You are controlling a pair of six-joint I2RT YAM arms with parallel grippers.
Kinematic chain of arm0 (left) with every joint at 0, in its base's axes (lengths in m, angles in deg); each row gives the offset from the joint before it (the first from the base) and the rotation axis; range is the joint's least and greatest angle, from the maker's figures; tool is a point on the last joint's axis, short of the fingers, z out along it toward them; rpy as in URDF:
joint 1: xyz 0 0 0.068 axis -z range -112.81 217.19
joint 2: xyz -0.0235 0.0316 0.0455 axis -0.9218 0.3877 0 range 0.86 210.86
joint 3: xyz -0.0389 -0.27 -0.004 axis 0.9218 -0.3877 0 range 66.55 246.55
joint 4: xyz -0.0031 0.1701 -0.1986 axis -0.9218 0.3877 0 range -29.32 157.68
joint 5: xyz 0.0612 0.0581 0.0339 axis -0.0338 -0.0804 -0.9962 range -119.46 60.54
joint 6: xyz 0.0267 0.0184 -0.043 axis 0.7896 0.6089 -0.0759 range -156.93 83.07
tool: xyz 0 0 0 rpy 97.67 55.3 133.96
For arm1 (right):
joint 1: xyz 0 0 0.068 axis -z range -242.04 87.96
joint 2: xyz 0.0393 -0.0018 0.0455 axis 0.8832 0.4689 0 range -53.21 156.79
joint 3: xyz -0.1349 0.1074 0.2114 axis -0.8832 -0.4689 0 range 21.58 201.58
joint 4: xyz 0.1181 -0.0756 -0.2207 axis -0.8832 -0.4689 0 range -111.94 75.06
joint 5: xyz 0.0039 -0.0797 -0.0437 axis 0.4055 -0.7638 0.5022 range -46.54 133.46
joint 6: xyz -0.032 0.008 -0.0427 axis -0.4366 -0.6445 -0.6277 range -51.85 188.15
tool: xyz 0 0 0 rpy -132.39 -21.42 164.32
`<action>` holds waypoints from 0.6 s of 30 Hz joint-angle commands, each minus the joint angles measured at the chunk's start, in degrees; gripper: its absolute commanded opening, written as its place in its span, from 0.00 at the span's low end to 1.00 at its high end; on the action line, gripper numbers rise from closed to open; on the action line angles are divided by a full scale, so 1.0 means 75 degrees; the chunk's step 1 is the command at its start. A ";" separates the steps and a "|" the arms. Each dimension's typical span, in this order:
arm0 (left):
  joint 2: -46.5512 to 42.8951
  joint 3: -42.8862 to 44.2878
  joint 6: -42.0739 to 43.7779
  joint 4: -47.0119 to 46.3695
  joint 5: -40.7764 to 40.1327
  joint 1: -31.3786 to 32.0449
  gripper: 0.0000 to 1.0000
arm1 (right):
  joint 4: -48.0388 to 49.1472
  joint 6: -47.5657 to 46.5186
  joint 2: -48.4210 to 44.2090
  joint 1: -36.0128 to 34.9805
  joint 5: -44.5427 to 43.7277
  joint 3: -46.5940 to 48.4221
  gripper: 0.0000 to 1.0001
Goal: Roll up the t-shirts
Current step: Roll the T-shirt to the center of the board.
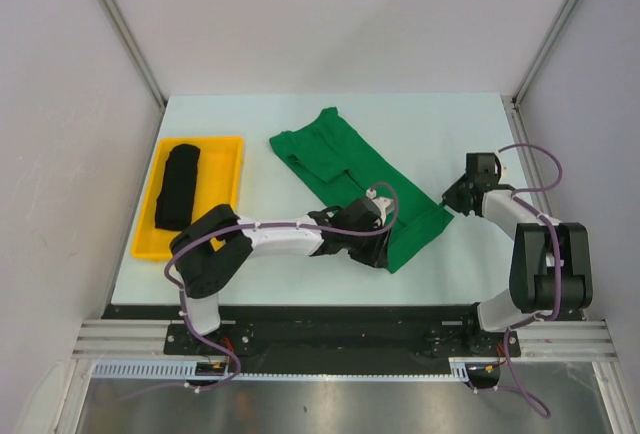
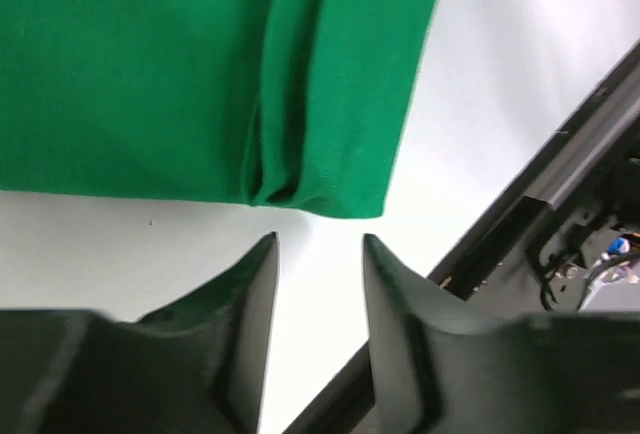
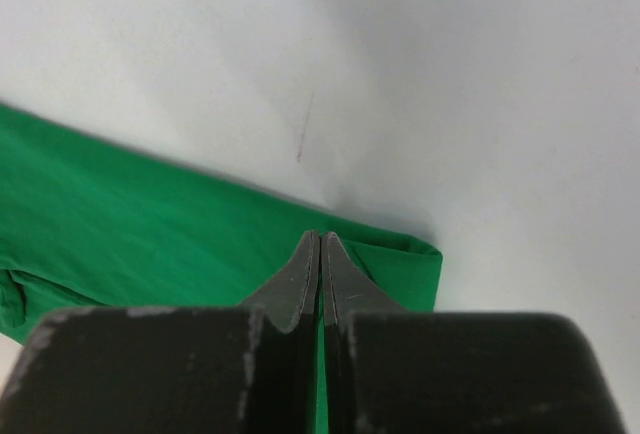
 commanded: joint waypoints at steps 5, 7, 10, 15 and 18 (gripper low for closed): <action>-0.0709 -0.0253 -0.0111 -0.0507 -0.0011 -0.0118 0.54 | 0.0382 0.0125 0.0241 -0.0227 -0.0067 0.0447 0.00; -0.0581 -0.0031 -0.0064 -0.0250 -0.0175 -0.0129 0.54 | 0.0348 0.0102 0.0252 -0.0215 -0.0068 0.0447 0.00; -0.0171 0.0414 0.0041 0.0231 -0.0514 -0.0141 0.54 | 0.0336 0.0101 0.0264 -0.0227 -0.0068 0.0447 0.00; 0.0263 0.0766 0.0159 0.0174 -0.0516 -0.0141 0.55 | 0.0324 0.0101 0.0264 -0.0250 -0.0091 0.0447 0.00; 0.0380 0.0848 0.0147 0.0115 -0.0481 -0.0141 0.55 | 0.0301 0.0090 0.0276 -0.0250 -0.0103 0.0447 0.00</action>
